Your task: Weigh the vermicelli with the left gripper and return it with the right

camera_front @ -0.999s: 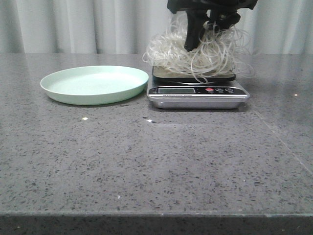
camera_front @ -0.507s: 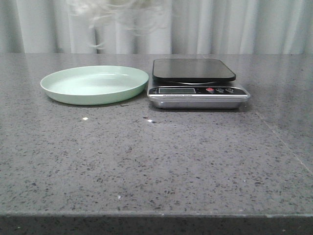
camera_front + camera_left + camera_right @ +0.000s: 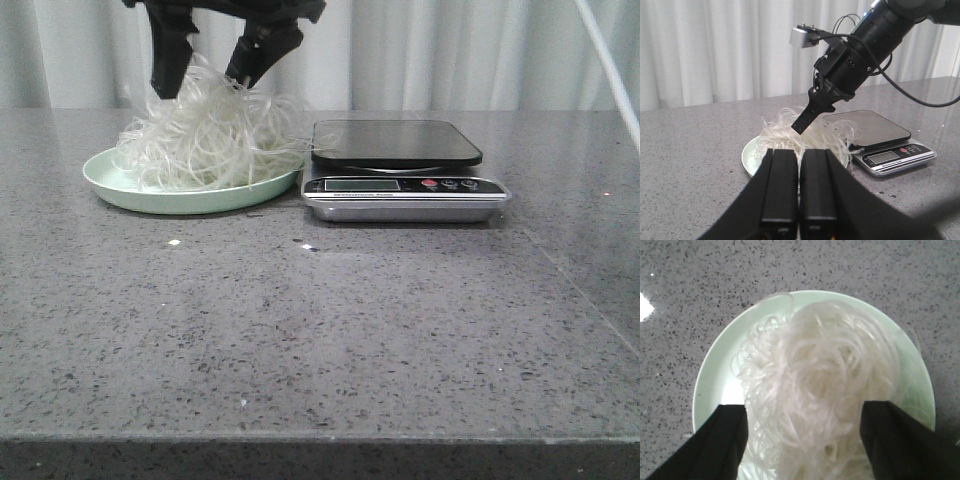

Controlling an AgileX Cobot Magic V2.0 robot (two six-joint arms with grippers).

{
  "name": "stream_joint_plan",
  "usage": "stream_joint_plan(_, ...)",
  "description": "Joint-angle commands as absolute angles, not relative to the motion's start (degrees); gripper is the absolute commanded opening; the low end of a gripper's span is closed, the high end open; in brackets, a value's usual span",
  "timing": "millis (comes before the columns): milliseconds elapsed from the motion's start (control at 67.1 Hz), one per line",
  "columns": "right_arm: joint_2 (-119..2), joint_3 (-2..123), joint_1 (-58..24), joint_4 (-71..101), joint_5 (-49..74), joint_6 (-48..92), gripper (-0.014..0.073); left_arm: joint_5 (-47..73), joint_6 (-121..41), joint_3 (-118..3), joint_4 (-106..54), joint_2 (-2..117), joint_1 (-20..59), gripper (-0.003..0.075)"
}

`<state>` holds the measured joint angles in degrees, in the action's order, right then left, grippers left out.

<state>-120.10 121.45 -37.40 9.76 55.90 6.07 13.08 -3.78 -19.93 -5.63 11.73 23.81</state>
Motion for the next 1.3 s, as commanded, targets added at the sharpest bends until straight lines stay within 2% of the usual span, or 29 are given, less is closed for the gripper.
stream_joint_plan(0, -113.92, 123.35, -36.56, 9.8, 53.99, 6.13, 0.0609, 8.62, -3.61, -21.58, -6.12, 12.33, 23.71, 0.0134)
stream_joint_plan(194, -108.22, 122.72, -33.12, 10.21, 58.28, 6.13, 0.0609, 8.62, -3.61, -21.58, -6.12, 12.33, 23.71, 0.0134)
stream_joint_plan(403, -97.05, 114.28, -30.08, 10.34, 52.33, 6.13, 0.0609, 8.62, -3.61, -21.58, -6.12, 12.33, 23.71, 0.0134)
stream_joint_plan(746, -67.48, 78.5, -25.49, 9.29, 35.29, 6.2, 0.0609, 8.62, -3.61, -21.58, -6.12, 12.33, 23.71, 0.0134)
stream_joint_plan(984, -45.81, 56.5, -25.37, 9.29, 25.53, 6.2, 0.0609, 8.62, -3.61, -21.58, -6.12, 12.33, 23.71, 0.0134)
stream_joint_plan(1282, -24.6, 38.15, -25.37, 8.5, 22.13, 6.2, 0.0609, 8.62, -3.61, -21.58, -6.12, 12.33, 23.71, 0.0134)
